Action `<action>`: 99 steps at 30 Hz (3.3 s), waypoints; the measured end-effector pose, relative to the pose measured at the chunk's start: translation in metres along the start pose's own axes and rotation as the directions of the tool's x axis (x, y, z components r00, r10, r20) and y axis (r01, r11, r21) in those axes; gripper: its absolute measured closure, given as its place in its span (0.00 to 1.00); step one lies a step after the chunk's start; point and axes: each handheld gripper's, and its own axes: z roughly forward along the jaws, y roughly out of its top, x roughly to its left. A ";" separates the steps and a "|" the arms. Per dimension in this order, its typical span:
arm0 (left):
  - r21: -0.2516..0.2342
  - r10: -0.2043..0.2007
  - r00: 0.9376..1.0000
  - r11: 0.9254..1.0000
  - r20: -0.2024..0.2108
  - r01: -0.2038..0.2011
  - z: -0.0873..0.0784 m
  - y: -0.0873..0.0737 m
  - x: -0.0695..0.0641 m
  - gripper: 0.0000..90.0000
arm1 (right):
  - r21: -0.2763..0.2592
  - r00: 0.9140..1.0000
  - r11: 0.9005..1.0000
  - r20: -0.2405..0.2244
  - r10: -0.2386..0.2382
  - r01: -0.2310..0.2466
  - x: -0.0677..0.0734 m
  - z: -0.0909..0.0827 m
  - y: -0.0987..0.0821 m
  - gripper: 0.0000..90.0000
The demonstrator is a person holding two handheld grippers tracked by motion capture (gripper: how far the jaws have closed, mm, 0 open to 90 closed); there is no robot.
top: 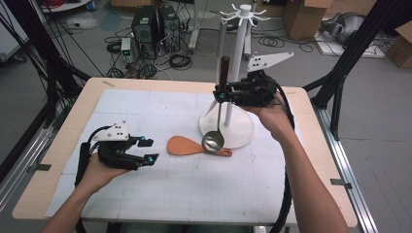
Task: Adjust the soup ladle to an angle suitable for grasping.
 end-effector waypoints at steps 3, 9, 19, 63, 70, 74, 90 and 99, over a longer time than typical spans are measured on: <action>0.000 0.001 1.000 1.000 -0.006 -0.001 -0.001 -0.001 0.002 0.45 | 0.000 1.000 1.000 0.006 -0.002 0.002 -0.002 -0.003 0.005 0.81; 0.005 0.002 1.000 1.000 -0.012 -0.002 -0.001 -0.001 0.002 0.43 | -0.010 1.000 1.000 0.013 -0.004 0.004 -0.008 -0.009 0.012 0.81; 0.002 -0.003 1.000 1.000 -0.012 0.003 -0.001 -0.002 0.003 0.41 | -0.009 1.000 1.000 0.014 -0.009 0.010 -0.016 -0.011 0.024 0.81; -0.002 -0.005 1.000 1.000 -0.005 0.005 -0.001 -0.002 0.005 0.39 | -0.040 0.998 0.998 0.022 0.051 -0.050 -0.052 -0.023 0.053 0.81; -0.006 -0.007 1.000 1.000 -0.003 0.007 -0.001 -0.002 0.005 0.39 | -0.045 0.998 0.997 0.027 0.062 -0.061 -0.056 -0.022 0.051 0.81; -0.009 -0.007 1.000 1.000 -0.004 0.007 -0.001 -0.002 0.004 0.39 | -0.049 0.997 0.996 0.025 0.071 -0.070 -0.058 -0.021 0.050 0.81; -0.006 -0.001 1.000 1.000 0.001 0.001 -0.001 -0.002 0.003 0.39 | -0.094 0.992 0.991 0.081 0.098 -0.090 -0.058 -0.027 0.042 0.79; -0.010 -0.003 1.000 1.000 0.001 0.003 -0.002 -0.001 0.003 0.39 | -0.108 0.988 0.989 0.102 0.115 -0.104 -0.056 -0.027 0.042 0.79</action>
